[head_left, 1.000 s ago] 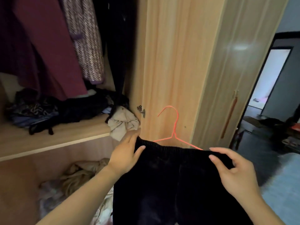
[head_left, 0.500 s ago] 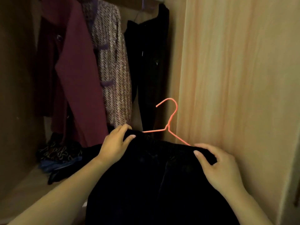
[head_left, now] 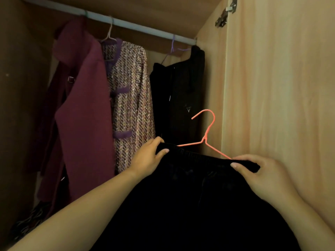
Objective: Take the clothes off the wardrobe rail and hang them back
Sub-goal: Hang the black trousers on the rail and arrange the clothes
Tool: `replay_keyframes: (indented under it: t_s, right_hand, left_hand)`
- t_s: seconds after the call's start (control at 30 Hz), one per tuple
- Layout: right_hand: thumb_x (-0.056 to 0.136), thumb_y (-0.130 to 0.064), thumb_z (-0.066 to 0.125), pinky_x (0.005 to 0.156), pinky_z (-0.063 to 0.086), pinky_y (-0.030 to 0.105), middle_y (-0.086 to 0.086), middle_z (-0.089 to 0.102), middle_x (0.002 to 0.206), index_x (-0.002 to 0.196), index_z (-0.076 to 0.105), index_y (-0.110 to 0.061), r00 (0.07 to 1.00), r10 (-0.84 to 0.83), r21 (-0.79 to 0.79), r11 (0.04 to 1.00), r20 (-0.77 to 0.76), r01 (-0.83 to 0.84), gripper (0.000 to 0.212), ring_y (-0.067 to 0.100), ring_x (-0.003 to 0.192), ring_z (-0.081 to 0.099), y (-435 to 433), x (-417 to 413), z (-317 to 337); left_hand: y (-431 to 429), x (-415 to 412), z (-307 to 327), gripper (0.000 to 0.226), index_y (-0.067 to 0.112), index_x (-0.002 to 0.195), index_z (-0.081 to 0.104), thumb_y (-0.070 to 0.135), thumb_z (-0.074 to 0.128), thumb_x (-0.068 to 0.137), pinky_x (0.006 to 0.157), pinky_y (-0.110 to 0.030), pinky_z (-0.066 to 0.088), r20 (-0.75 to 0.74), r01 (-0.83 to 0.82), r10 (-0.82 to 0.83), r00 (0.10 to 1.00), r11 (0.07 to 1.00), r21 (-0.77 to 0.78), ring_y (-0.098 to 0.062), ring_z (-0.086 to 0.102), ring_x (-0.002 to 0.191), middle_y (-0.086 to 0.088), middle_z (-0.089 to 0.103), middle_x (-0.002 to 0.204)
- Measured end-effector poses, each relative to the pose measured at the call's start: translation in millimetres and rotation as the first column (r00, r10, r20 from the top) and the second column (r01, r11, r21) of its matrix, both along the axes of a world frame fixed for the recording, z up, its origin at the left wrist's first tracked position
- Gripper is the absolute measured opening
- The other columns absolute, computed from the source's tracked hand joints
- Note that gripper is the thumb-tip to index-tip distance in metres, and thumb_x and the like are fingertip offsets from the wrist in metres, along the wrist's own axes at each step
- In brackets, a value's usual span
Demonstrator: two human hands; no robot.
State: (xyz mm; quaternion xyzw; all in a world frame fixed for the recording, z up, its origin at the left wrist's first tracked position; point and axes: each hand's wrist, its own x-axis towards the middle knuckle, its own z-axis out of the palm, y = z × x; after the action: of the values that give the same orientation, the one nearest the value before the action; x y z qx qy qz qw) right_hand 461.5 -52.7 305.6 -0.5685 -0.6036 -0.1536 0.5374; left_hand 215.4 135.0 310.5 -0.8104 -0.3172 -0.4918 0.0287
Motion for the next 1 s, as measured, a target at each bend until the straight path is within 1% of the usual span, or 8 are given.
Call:
replay_keyframes:
  t_s: [0.1, 0.2, 0.33, 0.47, 0.63, 0.8, 0.9, 1.0]
  right_hand:
    - [0.078, -0.019, 0.071, 0.063, 0.037, -0.002, -0.03, 0.062, 0.061, 0.071, 0.065, -0.041, 0.995, -0.101, 0.086, 0.991, -0.007, 0.101, 0.024, -0.006, 0.07, 0.06, 7.9, -0.8, 21.0]
    - [0.08, -0.014, 0.07, 0.067, 0.037, -0.002, -0.027, 0.057, 0.072, 0.08, 0.072, -0.029, 0.97, -0.233, 0.195, 0.956, 0.061, 0.218, 0.016, 0.001, 0.072, 0.057, 15.3, -2.2, 36.0]
    - [0.082, -0.016, 0.067, 0.072, 0.048, 0.024, -0.014, 0.065, 0.083, 0.089, 0.073, -0.023, 0.926, -0.344, 0.249, 0.921, 0.156, 0.301, 0.011, 0.011, 0.079, 0.062, 27.5, -1.2, 48.5]
    - [0.083, -0.018, 0.064, 0.07, 0.05, 0.033, -0.008, 0.067, 0.087, 0.091, 0.072, -0.023, 0.88, -0.429, 0.276, 0.888, 0.204, 0.369, 0.012, 0.018, 0.082, 0.063, 33.3, 2.8, 55.1]
    - [0.08, -0.013, 0.068, 0.065, 0.048, 0.031, -0.006, 0.069, 0.084, 0.088, 0.072, -0.023, 0.842, -0.48, 0.309, 0.862, 0.247, 0.401, 0.013, 0.02, 0.076, 0.064, 35.1, -0.9, 69.4]
    - [0.081, -0.017, 0.067, 0.062, 0.039, 0.028, -0.006, 0.069, 0.083, 0.084, 0.071, -0.025, 0.817, -0.514, 0.343, 0.841, 0.261, 0.42, 0.009, 0.015, 0.069, 0.056, 34.3, -0.7, 76.2]
    - [0.081, -0.027, 0.059, 0.066, 0.046, 0.032, -0.005, 0.069, 0.085, 0.085, 0.069, -0.028, 0.816, -0.525, 0.363, 0.829, 0.242, 0.426, 0.011, 0.023, 0.078, 0.063, 40.1, 3.7, 82.5]
    - [0.081, -0.04, 0.05, 0.07, 0.048, 0.037, -0.005, 0.062, 0.082, 0.09, 0.063, -0.028, 0.843, -0.497, 0.355, 0.841, 0.206, 0.409, 0.02, 0.026, 0.082, 0.06, 39.9, 12.6, 95.1]
  left_hand:
    - [17.2, 16.1, 21.7, 0.031, 0.02, 0.115, 0.051, 0.041, 0.052, 0.092, 0.087, -0.038, 0.046, 0.006, 0.037, -0.037, 0.999, 0.999, 0.003, -0.017, 0.054, 0.101, -0.001, 0.056, 0.109]
    - [37.1, 29.4, 39.1, 0.032, 0.022, 0.116, 0.05, 0.044, 0.051, 0.092, 0.084, -0.036, 0.047, -0.041, 0.078, -0.077, 0.996, 0.997, 0.022, -0.017, 0.055, 0.1, 0.001, 0.057, 0.107]
    - [60.9, 33.6, 58.2, 0.051, 0.025, 0.125, 0.046, 0.058, 0.048, 0.087, 0.088, -0.037, 0.046, -0.179, 0.063, -0.055, 0.982, 0.997, 0.038, -0.019, 0.053, 0.107, 0.0, 0.054, 0.115]
    - [82.6, 29.5, 68.7, 0.093, 0.028, 0.137, 0.041, 0.085, 0.004, 0.072, 0.103, -0.039, 0.036, -0.285, -0.06, 0.149, 0.947, 0.952, 0.3, -0.02, 0.046, 0.121, 0.002, 0.052, 0.126]
    - [94.4, 23.2, 82.7, 0.121, 0.029, 0.143, 0.035, 0.082, -0.029, 0.055, 0.117, -0.047, 0.006, -0.377, -0.13, 0.248, 0.892, 0.941, 0.313, -0.02, 0.022, 0.14, 0.001, 0.037, 0.146]
    - [107.1, 1.1, 83.7, 0.128, 0.028, 0.143, 0.037, 0.078, -0.039, 0.052, 0.118, -0.043, 0.002, -0.357, -0.223, 0.349, 0.866, 0.91, 0.349, -0.022, 0.024, 0.139, -0.003, 0.04, 0.145]
    - [112.1, -32.5, 76.3, 0.132, 0.025, 0.146, 0.031, 0.073, -0.045, 0.049, 0.117, -0.045, 0.0, -0.386, -0.315, 0.468, 0.795, 0.862, 0.396, -0.022, 0.021, 0.142, -0.004, 0.035, 0.148]
    - [113.9, -69.5, 69.6, 0.122, 0.02, 0.142, 0.042, 0.072, -0.036, 0.064, 0.118, -0.049, 0.004, -0.399, -0.342, 0.501, 0.768, 0.848, 0.405, -0.026, 0.027, 0.14, -0.009, 0.041, 0.145]
